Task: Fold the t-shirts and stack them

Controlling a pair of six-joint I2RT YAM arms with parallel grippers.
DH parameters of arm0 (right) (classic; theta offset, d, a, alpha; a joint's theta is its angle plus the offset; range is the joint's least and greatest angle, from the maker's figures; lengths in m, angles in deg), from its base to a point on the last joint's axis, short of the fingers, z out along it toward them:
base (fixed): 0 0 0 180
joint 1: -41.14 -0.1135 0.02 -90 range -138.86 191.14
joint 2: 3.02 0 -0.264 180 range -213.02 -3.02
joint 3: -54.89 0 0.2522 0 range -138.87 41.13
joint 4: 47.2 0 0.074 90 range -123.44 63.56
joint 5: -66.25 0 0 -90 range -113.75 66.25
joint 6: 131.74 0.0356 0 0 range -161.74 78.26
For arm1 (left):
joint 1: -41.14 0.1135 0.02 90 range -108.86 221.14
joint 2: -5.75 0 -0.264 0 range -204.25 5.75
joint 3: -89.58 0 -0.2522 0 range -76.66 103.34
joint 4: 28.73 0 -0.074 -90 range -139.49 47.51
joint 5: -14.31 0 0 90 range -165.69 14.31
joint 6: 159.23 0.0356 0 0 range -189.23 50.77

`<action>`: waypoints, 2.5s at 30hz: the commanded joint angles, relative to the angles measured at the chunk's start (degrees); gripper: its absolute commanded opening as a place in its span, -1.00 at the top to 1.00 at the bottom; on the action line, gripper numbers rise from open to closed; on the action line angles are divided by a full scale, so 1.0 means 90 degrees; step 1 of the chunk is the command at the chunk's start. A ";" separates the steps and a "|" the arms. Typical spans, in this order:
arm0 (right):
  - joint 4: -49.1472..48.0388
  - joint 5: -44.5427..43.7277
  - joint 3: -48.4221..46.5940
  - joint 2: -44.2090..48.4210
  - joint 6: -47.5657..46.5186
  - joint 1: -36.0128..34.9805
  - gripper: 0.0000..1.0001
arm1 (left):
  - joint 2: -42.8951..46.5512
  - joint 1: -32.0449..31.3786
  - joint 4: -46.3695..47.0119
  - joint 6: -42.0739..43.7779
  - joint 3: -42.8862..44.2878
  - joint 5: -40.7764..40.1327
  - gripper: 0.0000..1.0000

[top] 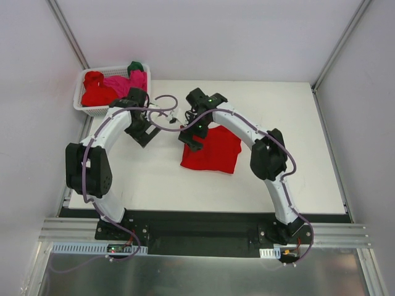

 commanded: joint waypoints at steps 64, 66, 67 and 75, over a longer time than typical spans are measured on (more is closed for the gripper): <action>-0.0266 -0.1412 0.1873 0.0215 -0.0618 0.1278 -1.00 | 0.0734 0.0994 -0.0590 -0.0327 -0.0454 -0.0003 -0.99; -0.0030 -0.1335 0.1725 0.0010 -0.0706 0.1307 -1.00 | 0.0734 0.0955 -0.0590 -0.0317 -0.0483 -0.0032 -0.99; 0.0049 -0.1383 0.1686 0.0000 -0.0706 0.1327 -1.00 | 0.0715 0.0945 -0.0590 -0.0317 -0.0493 -0.0042 -0.99; -0.0009 -0.1461 0.1138 0.0760 -0.0394 0.1512 -1.00 | 0.0754 0.0915 -0.0629 -0.0287 -0.0406 -0.0101 -0.99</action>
